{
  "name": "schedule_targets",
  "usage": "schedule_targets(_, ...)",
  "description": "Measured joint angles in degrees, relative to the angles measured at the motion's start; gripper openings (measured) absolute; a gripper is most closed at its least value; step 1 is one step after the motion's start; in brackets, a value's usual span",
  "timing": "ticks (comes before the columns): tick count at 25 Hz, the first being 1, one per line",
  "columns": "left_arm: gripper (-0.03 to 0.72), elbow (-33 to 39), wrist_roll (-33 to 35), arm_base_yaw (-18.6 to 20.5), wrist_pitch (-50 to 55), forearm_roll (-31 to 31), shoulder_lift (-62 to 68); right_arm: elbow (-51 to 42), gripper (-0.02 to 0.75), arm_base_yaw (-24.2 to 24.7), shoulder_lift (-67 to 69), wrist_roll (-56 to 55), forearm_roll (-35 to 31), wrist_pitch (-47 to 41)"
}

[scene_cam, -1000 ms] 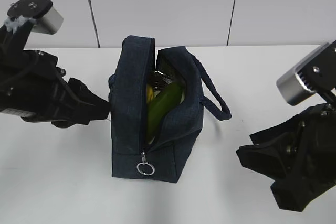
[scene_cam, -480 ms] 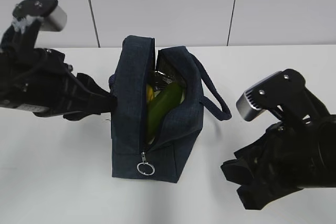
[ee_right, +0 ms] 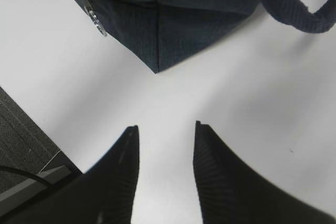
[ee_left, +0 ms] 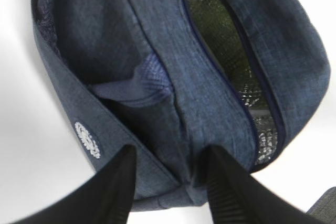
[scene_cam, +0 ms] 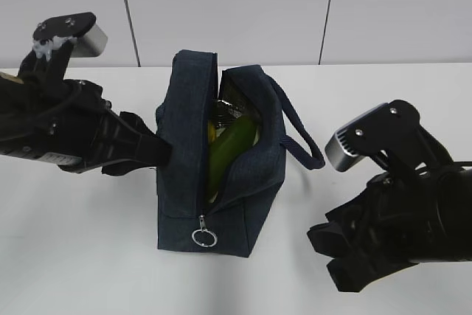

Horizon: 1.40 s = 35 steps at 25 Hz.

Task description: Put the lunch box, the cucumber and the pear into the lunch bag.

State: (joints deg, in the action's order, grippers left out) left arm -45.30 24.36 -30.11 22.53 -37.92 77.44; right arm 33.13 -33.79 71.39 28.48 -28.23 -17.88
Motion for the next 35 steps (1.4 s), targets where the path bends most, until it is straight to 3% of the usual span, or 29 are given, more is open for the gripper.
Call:
schedule_targets(17, 0.288, 0.0, 3.7, -0.1, -1.8, -6.6, 1.3, 0.0, 0.284, 0.0, 0.0, 0.1, -0.1, 1.5)
schedule_targets(35, 0.263, -2.4, 4.3, -0.3, 2.2, -6.9, 5.6, 0.0, 0.245, 0.0, 0.1, 0.4, -0.1, 1.7)
